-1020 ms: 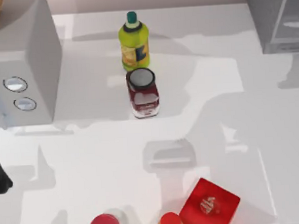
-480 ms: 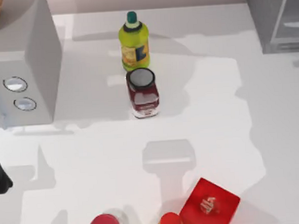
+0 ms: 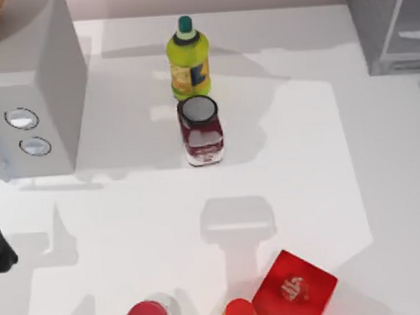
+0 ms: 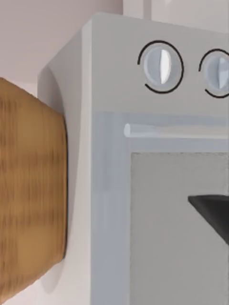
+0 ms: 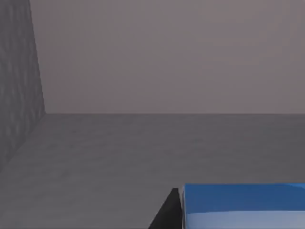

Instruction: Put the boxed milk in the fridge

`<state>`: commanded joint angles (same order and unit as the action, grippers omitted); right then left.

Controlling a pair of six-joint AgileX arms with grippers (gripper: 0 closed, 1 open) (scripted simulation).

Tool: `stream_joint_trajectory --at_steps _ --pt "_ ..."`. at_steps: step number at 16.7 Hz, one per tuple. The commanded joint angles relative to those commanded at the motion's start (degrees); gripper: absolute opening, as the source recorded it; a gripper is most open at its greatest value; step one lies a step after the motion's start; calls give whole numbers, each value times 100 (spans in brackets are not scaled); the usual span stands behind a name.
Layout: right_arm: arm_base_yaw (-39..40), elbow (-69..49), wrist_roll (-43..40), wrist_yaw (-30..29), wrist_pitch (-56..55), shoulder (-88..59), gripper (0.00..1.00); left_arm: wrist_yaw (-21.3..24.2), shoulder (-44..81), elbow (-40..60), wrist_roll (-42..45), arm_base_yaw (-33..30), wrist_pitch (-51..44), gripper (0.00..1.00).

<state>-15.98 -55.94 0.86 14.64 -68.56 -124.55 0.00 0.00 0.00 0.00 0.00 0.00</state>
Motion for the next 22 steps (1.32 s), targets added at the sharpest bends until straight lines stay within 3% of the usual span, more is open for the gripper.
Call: stream_joint_trajectory --at_steps 5,15,21,22 --pt "61 -364 18 -37 249 -236 0 0 0 0 0 0 0 100" --pt "356 -3365 -12 -280 1985 -1451 0 0 0 0 0 0 0 100" --pt "355 -3611 -8 -345 2147 -1503 0 0 0 0 0 0 0 100" --pt "355 -3611 -8 -345 2147 -1503 8 0 0 0 0 0 0 100"
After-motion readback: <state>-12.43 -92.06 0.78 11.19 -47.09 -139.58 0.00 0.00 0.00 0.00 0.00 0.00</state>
